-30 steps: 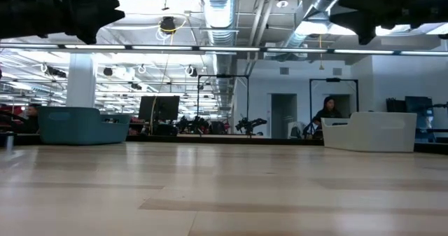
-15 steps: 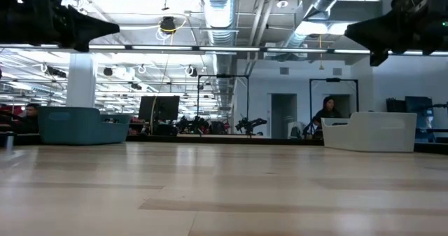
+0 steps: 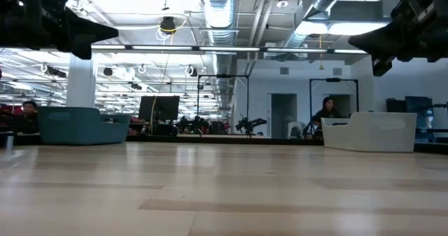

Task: Sort & place blocks by color
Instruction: Return to Home Position

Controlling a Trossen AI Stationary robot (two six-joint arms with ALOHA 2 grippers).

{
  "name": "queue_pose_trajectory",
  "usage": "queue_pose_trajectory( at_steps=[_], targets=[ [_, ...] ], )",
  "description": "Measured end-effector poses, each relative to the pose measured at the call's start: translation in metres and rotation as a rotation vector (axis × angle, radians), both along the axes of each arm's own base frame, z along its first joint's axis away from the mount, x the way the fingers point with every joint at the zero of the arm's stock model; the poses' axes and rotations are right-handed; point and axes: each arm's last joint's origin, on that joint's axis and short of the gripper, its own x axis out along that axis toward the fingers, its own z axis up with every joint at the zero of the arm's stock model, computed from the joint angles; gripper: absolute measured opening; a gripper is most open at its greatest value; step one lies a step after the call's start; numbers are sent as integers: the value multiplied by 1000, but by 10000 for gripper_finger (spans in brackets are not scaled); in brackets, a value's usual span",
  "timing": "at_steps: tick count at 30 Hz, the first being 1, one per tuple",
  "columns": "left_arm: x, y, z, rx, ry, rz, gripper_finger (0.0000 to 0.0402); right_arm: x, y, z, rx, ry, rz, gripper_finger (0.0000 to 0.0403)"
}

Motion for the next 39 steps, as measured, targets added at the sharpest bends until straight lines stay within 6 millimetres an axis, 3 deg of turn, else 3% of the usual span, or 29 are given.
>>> queue_pose_trajectory(
  at_steps=[7,19,39],
  targets=[
    [1,-2,-5,-55,40,-84,0,1,0,-6,27,57,4,14],
    [2,-3,-5,-134,25,-97,0,1,0,-8,2,77,-1,51],
    [2,-3,-5,-118,27,-96,0,1,0,-9,-1,85,-2,49]
  ],
)
